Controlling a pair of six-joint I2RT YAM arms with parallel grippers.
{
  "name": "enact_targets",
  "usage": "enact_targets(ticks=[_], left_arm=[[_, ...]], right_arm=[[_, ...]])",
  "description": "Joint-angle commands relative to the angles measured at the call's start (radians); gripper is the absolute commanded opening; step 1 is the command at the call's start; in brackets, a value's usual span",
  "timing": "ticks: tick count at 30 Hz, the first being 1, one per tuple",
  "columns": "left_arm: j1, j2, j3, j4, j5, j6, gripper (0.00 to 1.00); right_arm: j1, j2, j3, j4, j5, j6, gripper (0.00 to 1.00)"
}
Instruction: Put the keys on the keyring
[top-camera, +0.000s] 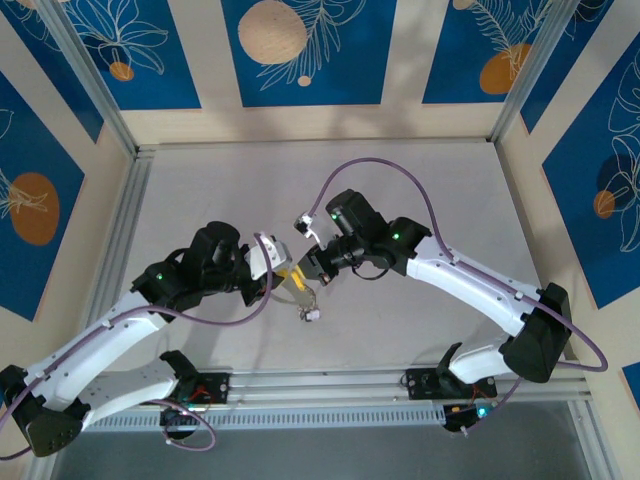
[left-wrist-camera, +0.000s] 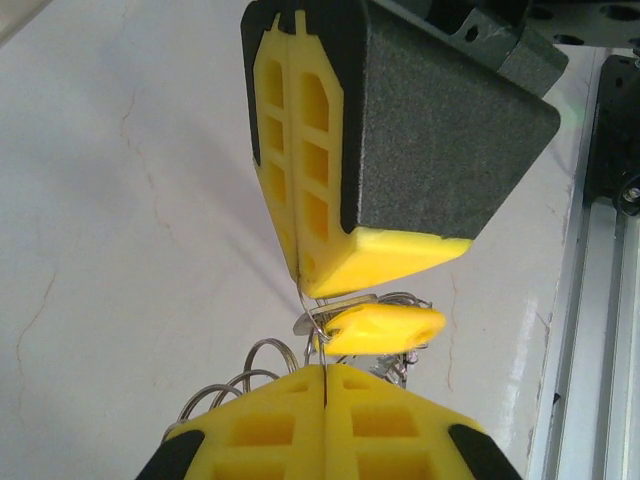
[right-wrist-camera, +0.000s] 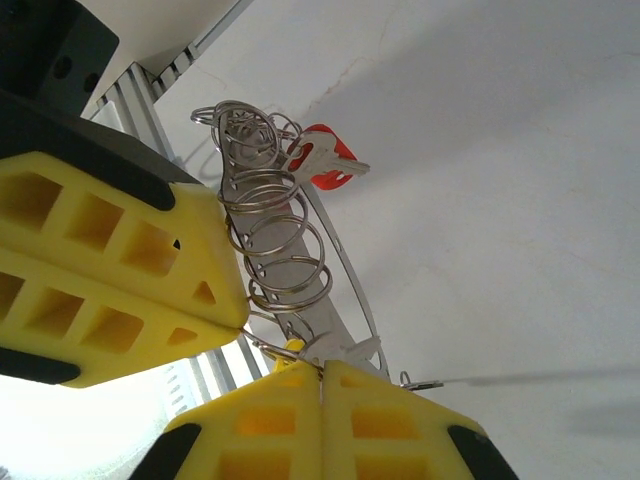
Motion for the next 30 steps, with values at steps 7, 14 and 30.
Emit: enact_targets(ticks=[7,14,30], left_arm=[[-0.016,-0.028,0.024,0.015,0.054,-0.006,0.0],[-0.016,-0.03,0.028,0.027,0.093,-0.01,0.0],[-0.021,-0.023,0.025,0.063,0.05,-0.032,0.0]], right_arm=[[0.004,-0.157,-0.106,0.057,0.033,-0.037,0.0],[0.04,-0.23,-0.177,0.133,-0.049,-0.076,0.0],[0.055,-0.103,-0.127,0.076,0.014,-0.052,0.0]])
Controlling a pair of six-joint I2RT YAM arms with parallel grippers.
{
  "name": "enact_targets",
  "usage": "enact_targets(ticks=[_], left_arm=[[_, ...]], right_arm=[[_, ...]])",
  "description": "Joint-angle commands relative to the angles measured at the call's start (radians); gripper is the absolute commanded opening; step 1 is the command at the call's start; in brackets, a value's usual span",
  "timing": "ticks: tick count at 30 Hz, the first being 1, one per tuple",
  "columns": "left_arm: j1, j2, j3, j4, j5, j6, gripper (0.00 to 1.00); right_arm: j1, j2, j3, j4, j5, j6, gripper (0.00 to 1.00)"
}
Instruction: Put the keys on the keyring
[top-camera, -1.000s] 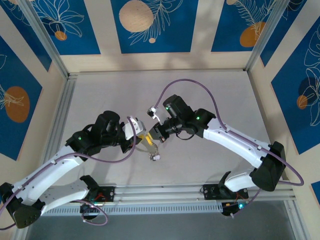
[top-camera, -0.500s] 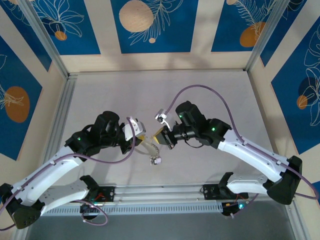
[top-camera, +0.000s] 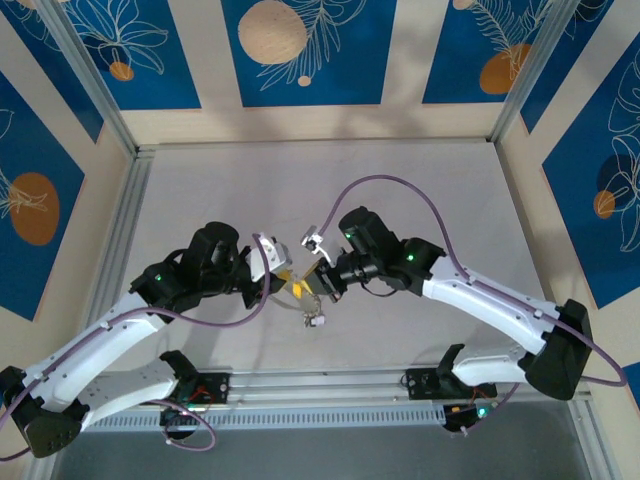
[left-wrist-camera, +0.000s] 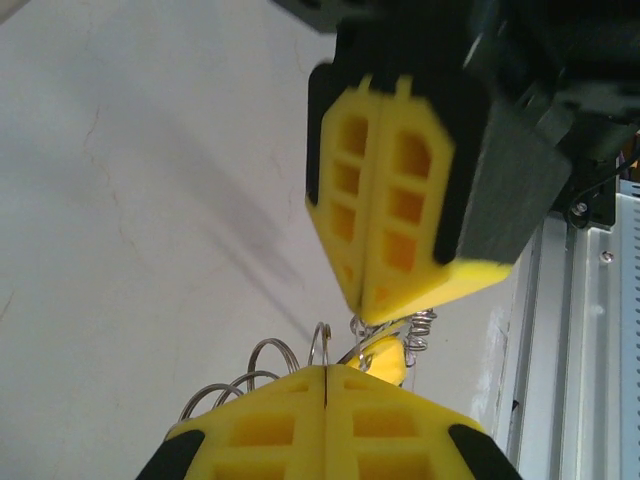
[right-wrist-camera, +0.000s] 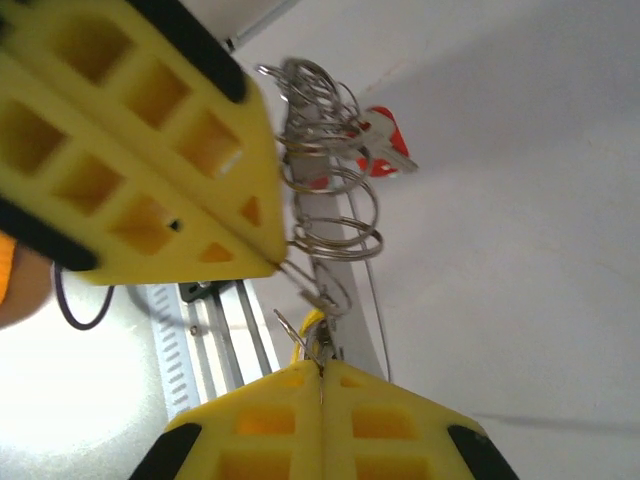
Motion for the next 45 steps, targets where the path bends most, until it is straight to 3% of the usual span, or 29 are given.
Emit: enact_targets(ticks=[1,23,37,45], left_arm=[[-0.017,-0.017,0.024,0.049,-0.021,-0.002,0.0],[-0.019,0.035,0.006,0.064,-0.162,-0.003,0.0],[0.002,0.083,-0.001,0.045,-0.206,-0.009,0.0],[0.07,0.081,-0.014,0.059,-0.149,-0.05,0.0]], right_arm=[[0.018,0.029,0.057,-0.052,0.051,0.001,0.0],[0.106,0.015,0.035,0.058,0.408,0.208,0.0],[0.106,0.092,0.084,0.01,0.373,0.26,0.0],[0.001,0.012,-0.081,0.051,0.227,0.388,0.0]])
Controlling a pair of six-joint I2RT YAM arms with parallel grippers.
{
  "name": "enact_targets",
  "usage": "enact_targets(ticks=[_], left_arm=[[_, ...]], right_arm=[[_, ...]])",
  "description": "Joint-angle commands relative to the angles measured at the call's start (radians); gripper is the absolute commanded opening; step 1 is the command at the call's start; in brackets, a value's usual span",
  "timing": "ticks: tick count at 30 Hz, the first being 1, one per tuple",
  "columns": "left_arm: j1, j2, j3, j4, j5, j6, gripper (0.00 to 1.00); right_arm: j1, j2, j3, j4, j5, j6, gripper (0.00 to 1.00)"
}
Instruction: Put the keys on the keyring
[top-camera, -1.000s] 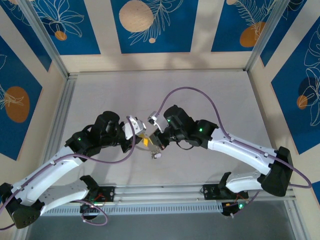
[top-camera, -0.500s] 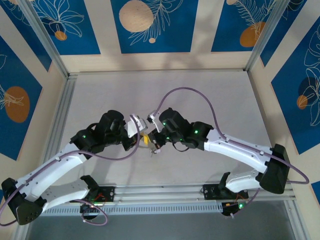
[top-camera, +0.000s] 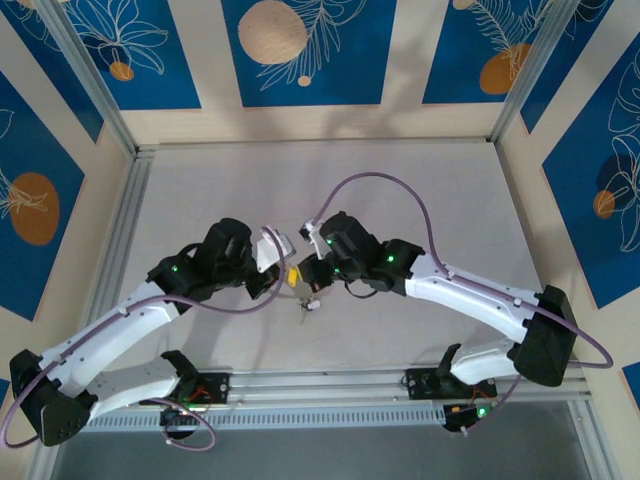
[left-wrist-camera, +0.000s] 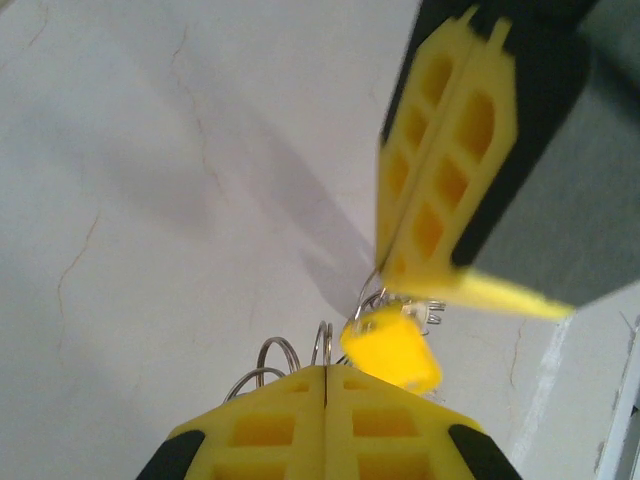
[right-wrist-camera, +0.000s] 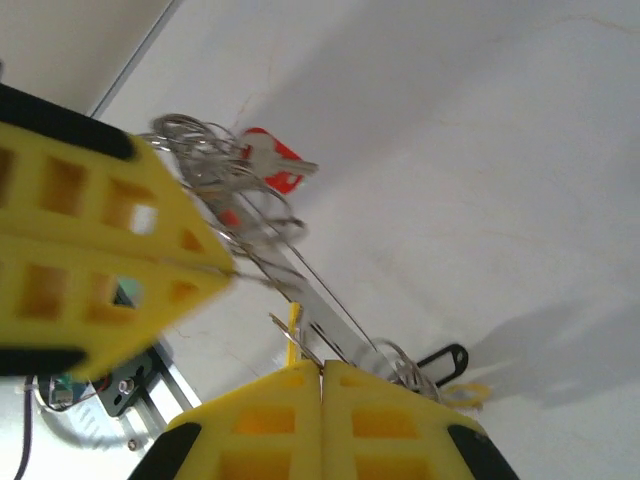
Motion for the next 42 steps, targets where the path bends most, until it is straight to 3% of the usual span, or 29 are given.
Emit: enact_targets(ticks=[1,7,11,17,30,36,42], left_arm=[[0.039,-0.01,-0.003,0.046,0.036,-0.033,0.0],[0.075,-0.003,0.009,0.044,0.029,-0.065,0.0],[0.079,-0.009,0.018,0.034,0.011,-0.074,0.0],[0.079,-0.025,0.025,0.032,0.016,-0.09,0.0],[0.096,-0.041,0.02,0.036,0.049,-0.095,0.0],[0.103,-0.04,0.017,0.044,0.066,-0.099,0.0],[0.105,-0.036,0.015,0.047,0.08,-0.1,0.0]], right_arm=[[-0.058,-0.065,-0.105,-0.019,-0.099,0.089,0.0],[-0.161,-0.088,-0.221,-0.151,-0.176,0.171,0.0],[-0.198,0.037,-0.241,-0.229,-0.224,0.194,0.0],[-0.201,0.189,-0.23,-0.218,-0.219,0.194,0.0],[-0.21,0.303,-0.222,-0.108,-0.206,0.202,0.0],[-0.228,0.299,-0.253,-0.064,-0.22,0.214,0.17],[-0.25,0.201,-0.345,0.009,-0.239,0.279,0.31]])
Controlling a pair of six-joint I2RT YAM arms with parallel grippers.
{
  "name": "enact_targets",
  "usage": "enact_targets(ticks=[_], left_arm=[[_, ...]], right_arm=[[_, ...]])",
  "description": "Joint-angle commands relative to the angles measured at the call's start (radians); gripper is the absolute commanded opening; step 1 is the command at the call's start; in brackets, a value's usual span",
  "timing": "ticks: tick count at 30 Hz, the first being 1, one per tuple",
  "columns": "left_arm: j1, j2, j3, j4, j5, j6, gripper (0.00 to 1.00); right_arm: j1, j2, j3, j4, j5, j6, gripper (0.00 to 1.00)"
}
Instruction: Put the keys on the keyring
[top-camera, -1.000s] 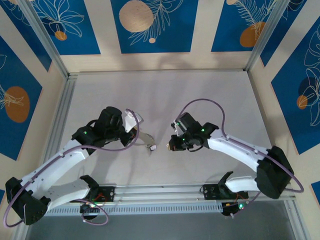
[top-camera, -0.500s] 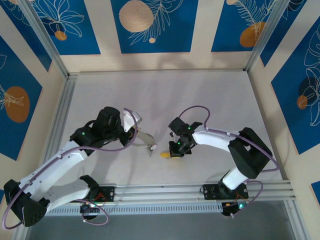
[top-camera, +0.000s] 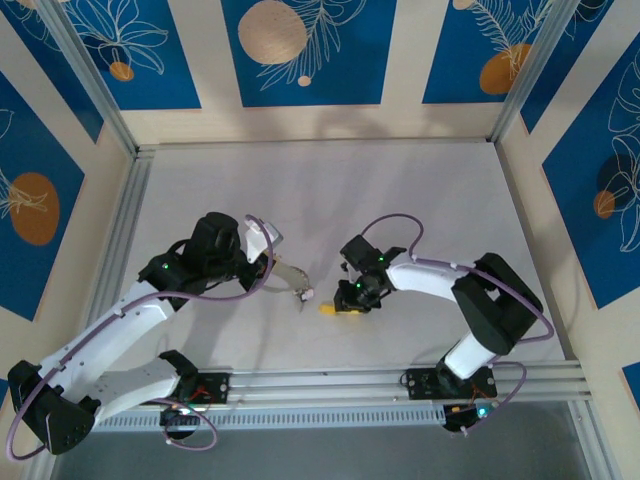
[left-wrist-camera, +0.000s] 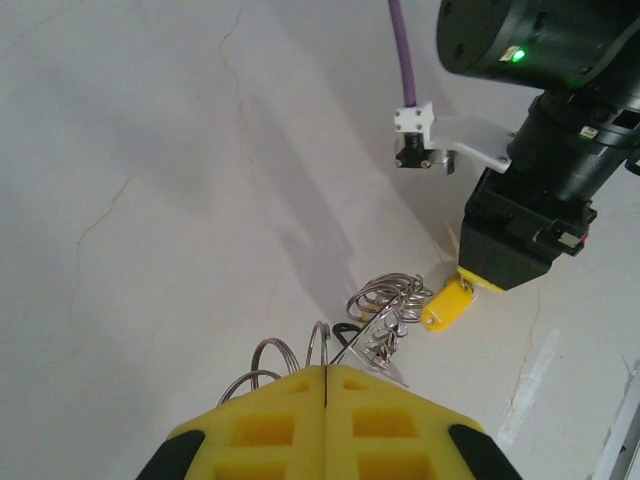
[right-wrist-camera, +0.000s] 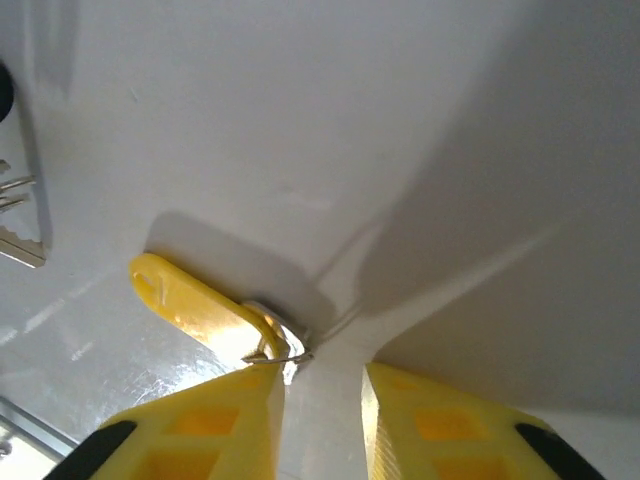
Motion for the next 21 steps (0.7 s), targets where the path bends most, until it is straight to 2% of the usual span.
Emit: enact_targets(ticks=[1,7,14,21], left_arm=[[0.012,-0.014,0.019,0.046,0.037,-0.013,0.0],[0.013,-0.015,0.019,0.049,0.051,-0.014,0.0],[0.012,-0.022,0.015,0.058,0.06,-0.02,0.0],[0.014,-0.018,0.016,0.059,0.063,-0.02,0.0]], right_arm=[[-0.017,-0.068,-0.067,0.043,-0.039,0.068,0.33],[-0.036,-0.137,-0.211,0.223,-0.122,0.172,0.37],[-0.037,-0.073,-0.207,0.309,-0.138,0.186,0.37],[-0.036,-0.02,-0.185,0.361,-0.151,0.168,0.32]])
